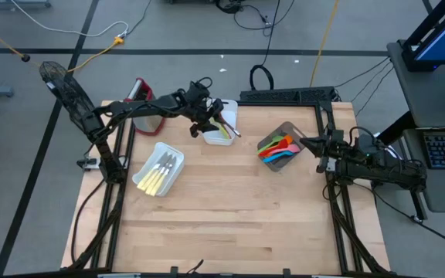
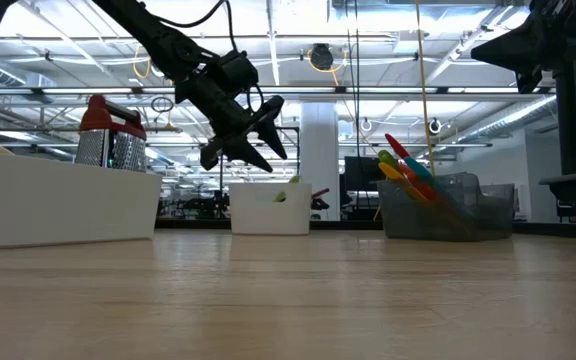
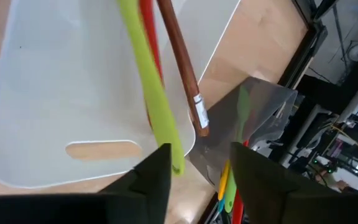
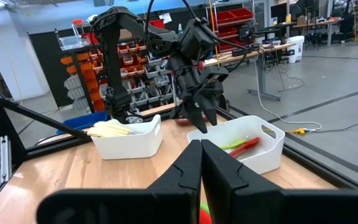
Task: Pick & Place Kitchen Items
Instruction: Put the green serving spoon into the top white bin, then return to Home Position
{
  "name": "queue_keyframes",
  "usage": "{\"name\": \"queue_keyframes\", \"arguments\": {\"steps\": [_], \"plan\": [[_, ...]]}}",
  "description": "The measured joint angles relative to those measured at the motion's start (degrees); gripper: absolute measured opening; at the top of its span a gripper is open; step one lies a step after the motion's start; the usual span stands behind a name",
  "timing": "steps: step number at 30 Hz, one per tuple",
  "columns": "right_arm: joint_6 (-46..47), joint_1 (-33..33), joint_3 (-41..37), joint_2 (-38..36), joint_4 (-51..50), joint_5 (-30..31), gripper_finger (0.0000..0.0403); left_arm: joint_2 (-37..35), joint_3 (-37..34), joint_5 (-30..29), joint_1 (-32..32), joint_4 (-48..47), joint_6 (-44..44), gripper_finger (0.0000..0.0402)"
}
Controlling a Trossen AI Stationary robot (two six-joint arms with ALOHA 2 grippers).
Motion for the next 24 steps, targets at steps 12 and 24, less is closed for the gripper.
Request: {"name": "queue_keyframes", "arguments": {"steps": [12,24], "plan": [[0.22,0.0,0.0,0.0,-0.04,-0.02,0.0004,-4.78,0.09,-0.45,-0.21,2.26,14.69,0.0231],[3.2,-0.01,0.0,0.0,-0.71,-0.05,0.0004,-20.39,0.09,-14.64,-10.7,-2.05,48.04,0.0213]]}}
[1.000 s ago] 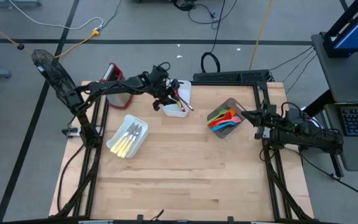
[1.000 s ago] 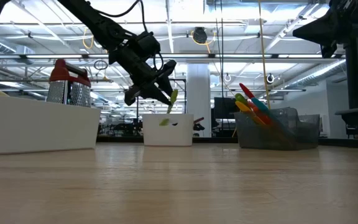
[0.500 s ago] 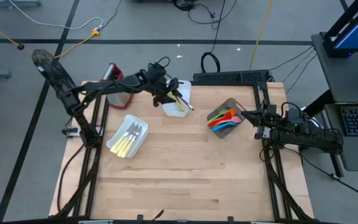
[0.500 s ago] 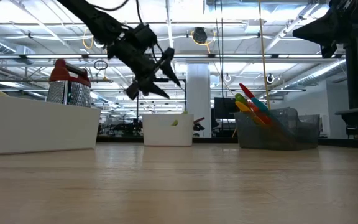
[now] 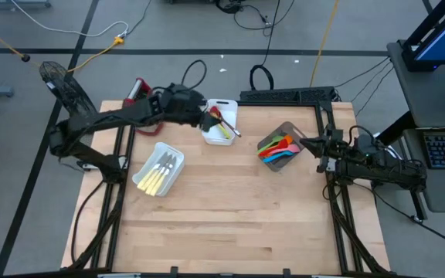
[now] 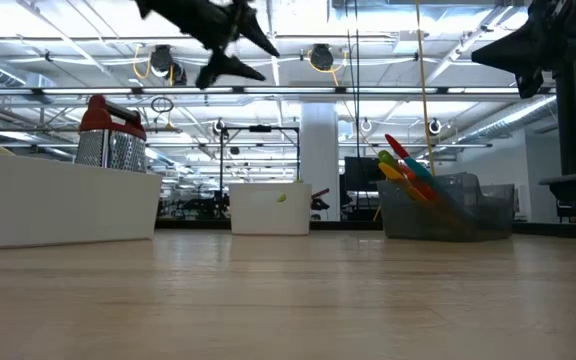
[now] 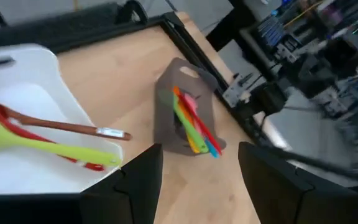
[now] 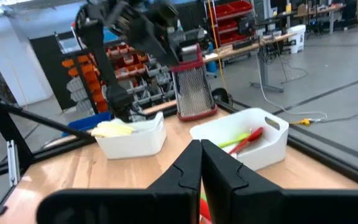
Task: Pick & Place Kitchen Items
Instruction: Return to Home Position
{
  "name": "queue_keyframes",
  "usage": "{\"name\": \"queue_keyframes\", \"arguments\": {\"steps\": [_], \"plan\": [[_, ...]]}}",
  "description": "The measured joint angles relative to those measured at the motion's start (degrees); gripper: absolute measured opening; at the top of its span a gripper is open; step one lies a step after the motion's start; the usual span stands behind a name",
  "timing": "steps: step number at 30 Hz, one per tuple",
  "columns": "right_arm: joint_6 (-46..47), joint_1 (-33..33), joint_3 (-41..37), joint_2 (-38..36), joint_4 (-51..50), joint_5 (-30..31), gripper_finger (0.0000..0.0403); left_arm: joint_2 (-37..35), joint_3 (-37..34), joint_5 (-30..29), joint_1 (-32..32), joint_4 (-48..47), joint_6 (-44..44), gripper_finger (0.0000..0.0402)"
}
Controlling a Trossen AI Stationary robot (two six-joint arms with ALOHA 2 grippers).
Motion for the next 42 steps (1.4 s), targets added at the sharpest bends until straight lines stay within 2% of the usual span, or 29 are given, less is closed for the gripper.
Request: {"name": "queue_keyframes", "arguments": {"steps": [6,11,13,18,23,25,33,39,42], "plan": [[0.04,0.02,0.0,0.02,-2.8,-0.21,0.0004,-6.22,0.0,-10.74,-6.94,-9.0,4.37,0.0216],[0.04,0.02,0.0,0.0,-2.77,-0.19,0.0004,-9.86,0.0,-17.91,-12.03,-16.93,-1.94,0.0216],[0.04,0.0,0.0,0.02,-2.79,-0.16,0.0004,-11.13,-0.07,-19.34,-13.91,-19.56,-1.4,0.0217],[-0.05,0.0,0.0,0.02,-2.75,-0.12,0.0004,-15.51,-0.04,-19.85,-18.27,-18.07,3.24,0.0219],[-0.18,0.0,0.0,0.0,-2.84,-0.04,0.0004,-23.32,-0.19,-24.64,-21.23,-18.41,9.75,0.0221],[-0.18,0.0,0.0,0.01,-2.73,-0.01,0.0004,-27.26,-1.31,-24.48,-22.07,-17.84,13.41,0.0224],[-0.18,0.0,0.0,0.0,-2.75,-0.01,0.0004,-44.07,-12.53,-23.02,-26.53,-16.11,16.32,0.0225],[-0.22,0.0,0.0,0.02,-2.75,0.01,0.0004,-54.95,-24.58,-22.8,-29.64,-7.68,21.09,0.0225],[-1.62,0.02,0.0,0.02,-2.75,0.03,0.0004,-60.29,-29.84,-22.87,-29.91,-7.26,20.58,0.0225]]}}
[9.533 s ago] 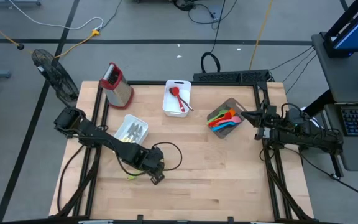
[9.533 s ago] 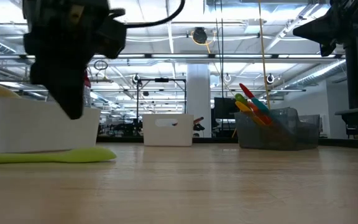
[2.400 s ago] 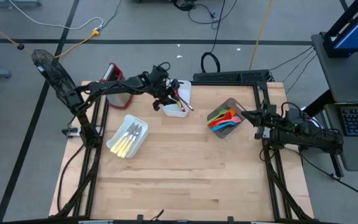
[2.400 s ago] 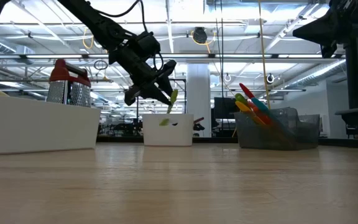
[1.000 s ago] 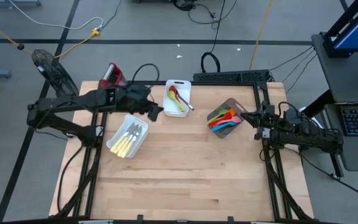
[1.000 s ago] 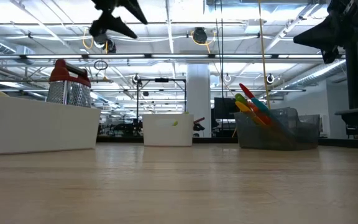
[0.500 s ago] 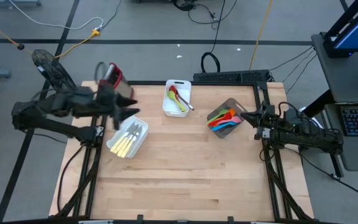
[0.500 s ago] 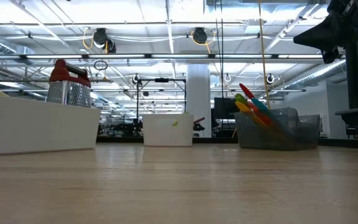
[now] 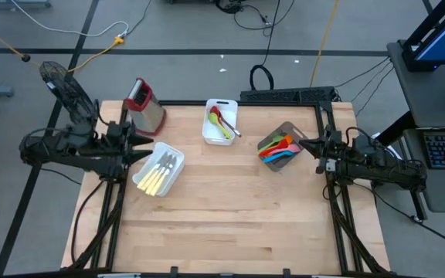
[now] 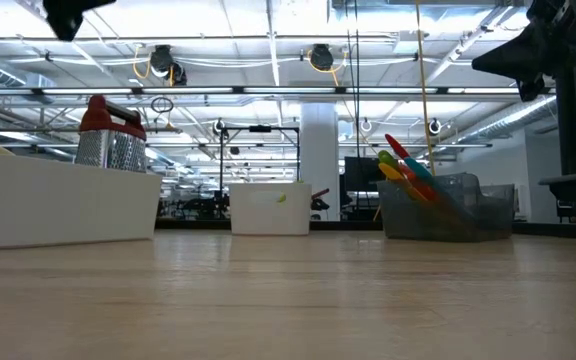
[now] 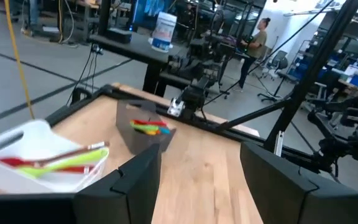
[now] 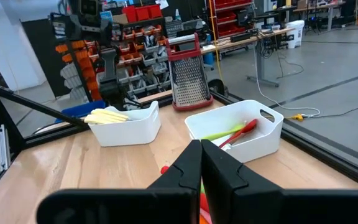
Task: Pick & Place Kitchen Items
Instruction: Return to Home Position
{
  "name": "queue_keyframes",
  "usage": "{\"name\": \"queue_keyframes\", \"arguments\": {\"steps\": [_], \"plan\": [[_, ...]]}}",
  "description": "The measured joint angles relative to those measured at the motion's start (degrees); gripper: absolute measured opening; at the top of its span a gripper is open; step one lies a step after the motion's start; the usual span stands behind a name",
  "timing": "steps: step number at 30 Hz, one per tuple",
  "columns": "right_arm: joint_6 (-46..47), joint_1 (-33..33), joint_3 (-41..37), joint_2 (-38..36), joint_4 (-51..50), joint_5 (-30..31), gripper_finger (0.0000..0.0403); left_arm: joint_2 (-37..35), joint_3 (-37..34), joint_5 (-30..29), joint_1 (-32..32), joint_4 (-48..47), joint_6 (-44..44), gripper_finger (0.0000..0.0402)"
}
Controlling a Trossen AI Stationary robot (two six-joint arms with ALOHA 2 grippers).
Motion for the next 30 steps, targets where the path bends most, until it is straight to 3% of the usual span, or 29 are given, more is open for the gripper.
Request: {"name": "queue_keyframes", "arguments": {"steps": [12,20,23,30], "plan": [[-0.42,-0.02,0.0,0.0,1.27,-0.04,0.0004,-20.92,-13.98,0.06,0.02,-0.57,0.34,0.0225],[-0.53,-0.02,-0.02,-0.02,0.89,-0.17,0.0004,-20.01,-19.15,2.39,-0.02,-0.7,3.14,0.0225],[1.36,-0.01,-0.02,-0.02,-0.73,-0.31,0.0004,-20.44,-21.36,3.05,-0.02,3.34,3.96,0.0225],[3.04,-0.02,-0.31,0.0,-1.84,-6.05,0.0004,-20.71,-27.78,5.61,-0.02,8.85,4.48,0.0225]]}}
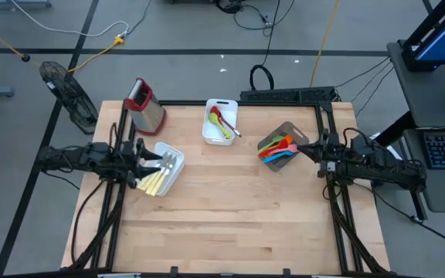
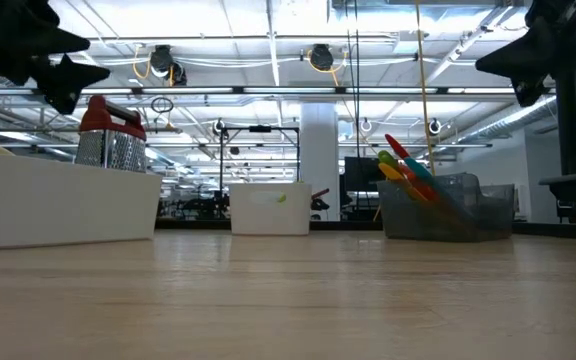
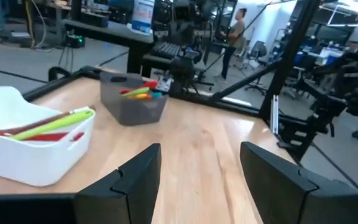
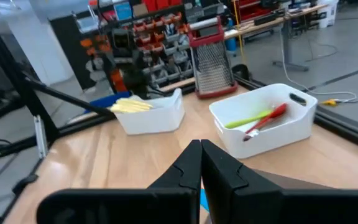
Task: Pick & Place Kitchen Items
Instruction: Return to Home Position
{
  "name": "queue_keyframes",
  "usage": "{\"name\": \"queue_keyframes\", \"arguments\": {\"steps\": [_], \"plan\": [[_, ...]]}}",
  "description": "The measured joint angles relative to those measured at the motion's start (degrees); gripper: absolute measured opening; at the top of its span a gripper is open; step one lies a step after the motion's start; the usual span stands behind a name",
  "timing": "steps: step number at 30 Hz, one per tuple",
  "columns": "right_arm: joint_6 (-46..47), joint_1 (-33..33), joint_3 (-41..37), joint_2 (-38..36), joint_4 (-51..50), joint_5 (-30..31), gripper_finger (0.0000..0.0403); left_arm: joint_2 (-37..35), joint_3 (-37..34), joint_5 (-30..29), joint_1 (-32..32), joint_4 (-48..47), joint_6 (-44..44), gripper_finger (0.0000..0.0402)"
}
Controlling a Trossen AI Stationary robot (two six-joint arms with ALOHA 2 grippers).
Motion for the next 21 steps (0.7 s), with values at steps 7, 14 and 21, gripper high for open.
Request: {"name": "queue_keyframes", "arguments": {"steps": [7,14,21], "plan": [[1.08,0.01,-6.68,-0.02,7.86,-0.12,0.0004,0.02,-4.96,1.71,0.0,6.21,-0.73,0.0225],[0.78,0.01,-12.71,-0.01,12.92,-0.14,0.0004,0.0,-5.06,2.5,0.0,5.64,-0.51,0.0225],[-1.61,0.0,-15.17,-0.01,14.85,-0.15,0.0004,0.02,-5.06,1.64,0.0,5.34,1.86,0.0225]]}}
